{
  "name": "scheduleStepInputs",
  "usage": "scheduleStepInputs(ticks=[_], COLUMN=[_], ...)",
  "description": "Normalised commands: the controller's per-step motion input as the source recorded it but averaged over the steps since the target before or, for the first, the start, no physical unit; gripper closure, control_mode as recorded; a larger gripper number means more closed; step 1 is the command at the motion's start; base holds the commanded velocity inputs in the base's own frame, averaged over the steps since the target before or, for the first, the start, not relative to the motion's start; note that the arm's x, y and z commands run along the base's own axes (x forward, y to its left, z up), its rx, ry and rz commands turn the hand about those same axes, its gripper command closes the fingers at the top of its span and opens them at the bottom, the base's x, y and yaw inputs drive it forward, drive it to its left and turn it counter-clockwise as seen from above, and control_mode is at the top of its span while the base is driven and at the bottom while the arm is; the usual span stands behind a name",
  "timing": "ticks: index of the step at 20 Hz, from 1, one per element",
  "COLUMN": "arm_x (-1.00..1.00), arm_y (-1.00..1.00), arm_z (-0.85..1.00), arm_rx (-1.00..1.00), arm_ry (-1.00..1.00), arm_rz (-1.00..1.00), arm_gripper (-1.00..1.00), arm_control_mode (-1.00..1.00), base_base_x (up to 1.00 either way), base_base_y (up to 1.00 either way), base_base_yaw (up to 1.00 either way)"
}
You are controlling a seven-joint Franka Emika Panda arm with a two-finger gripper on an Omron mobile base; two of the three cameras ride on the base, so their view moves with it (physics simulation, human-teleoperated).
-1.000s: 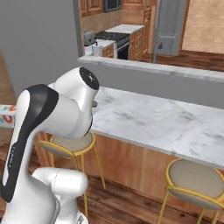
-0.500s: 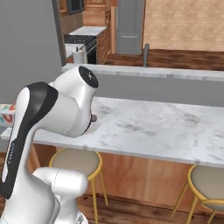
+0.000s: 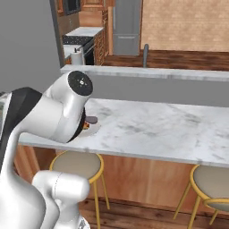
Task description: Retrieve the tupperware and aluminum foil from the cabinet and place them on the dining counter near the plate with hot dog and eggplant to prepare for storing leftovers.
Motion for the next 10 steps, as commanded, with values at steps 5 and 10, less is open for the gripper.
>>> scheduleStepInputs(ticks=[5,10], arm_x=[0.35,0.19], arm_y=[-0.47,-0.61], arm_z=[-0.26,-0.24], arm_rx=[0.0,0.03], arm_ry=[-0.2,-0.07], arm_rz=[-0.33,-0.26], arm_gripper=[1.0,1.0], arm_control_mode=[-1.0,-1.0], base_base_x=[0.0,0.0], base_base_y=[0.0,0.0], base_base_yaw=[0.0,0.0])
